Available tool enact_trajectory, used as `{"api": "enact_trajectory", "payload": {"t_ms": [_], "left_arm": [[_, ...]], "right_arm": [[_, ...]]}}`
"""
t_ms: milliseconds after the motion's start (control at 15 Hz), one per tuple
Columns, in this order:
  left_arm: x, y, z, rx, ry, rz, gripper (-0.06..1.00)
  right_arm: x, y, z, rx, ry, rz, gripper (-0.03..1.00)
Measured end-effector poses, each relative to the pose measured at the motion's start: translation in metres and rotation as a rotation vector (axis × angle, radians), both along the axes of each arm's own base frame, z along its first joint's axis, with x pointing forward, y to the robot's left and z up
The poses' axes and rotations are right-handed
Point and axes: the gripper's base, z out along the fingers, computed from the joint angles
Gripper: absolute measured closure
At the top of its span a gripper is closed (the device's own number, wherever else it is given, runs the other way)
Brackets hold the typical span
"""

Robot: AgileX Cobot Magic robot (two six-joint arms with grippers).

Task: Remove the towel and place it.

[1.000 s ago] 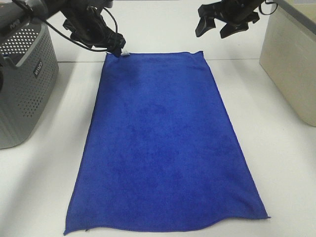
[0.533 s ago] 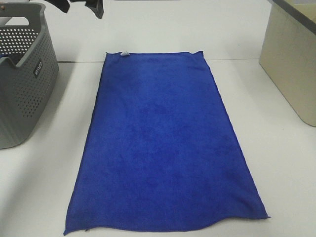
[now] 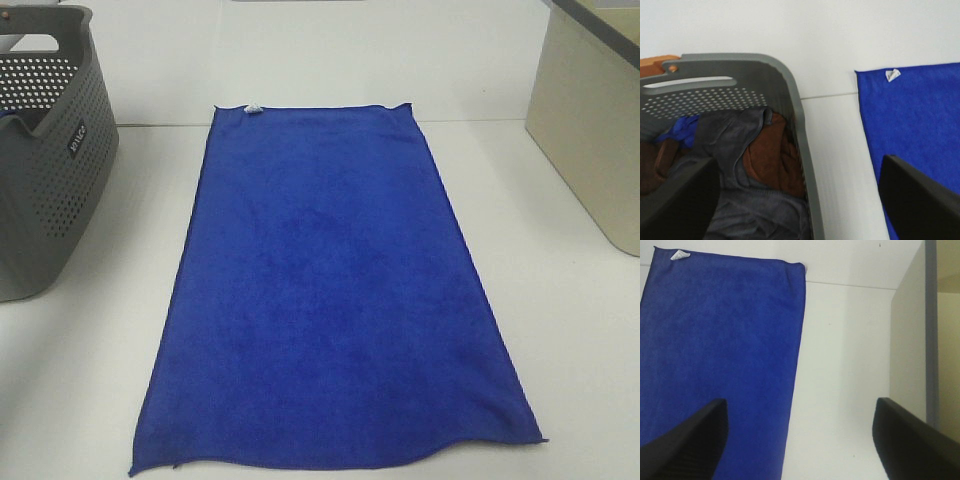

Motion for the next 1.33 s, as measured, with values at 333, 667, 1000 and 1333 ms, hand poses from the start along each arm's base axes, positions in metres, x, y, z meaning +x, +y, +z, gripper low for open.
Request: {"api": "enact_trajectory", "payload": {"t_ms": [333,667,1000,1333], "left_arm": [[-0.127,0.013,0.017,0.113,0.160,0.025,0.13],[-0.289,0.026,0.041,0.165,0.033,0.086,0.13],[-0.395,0.031,0.008,0.184,-0.121,0.091,0.13],[-0.470,0.034,-0.040,0.179,-0.284,0.109,0.13]], "right_arm": [[-0.146,-0.017,0.023,0.004,-0.038,-0.011,0.19],[-0.289,-0.034,-0.003,0.027,-0.168,-0.025,0.19],[-0.357,-0.043,-0.056,0.025,-0.252,-0.030,0.19],[-0.392,-0.047,-0.091,0.018,-0.344,-0.019,0.19]]}}
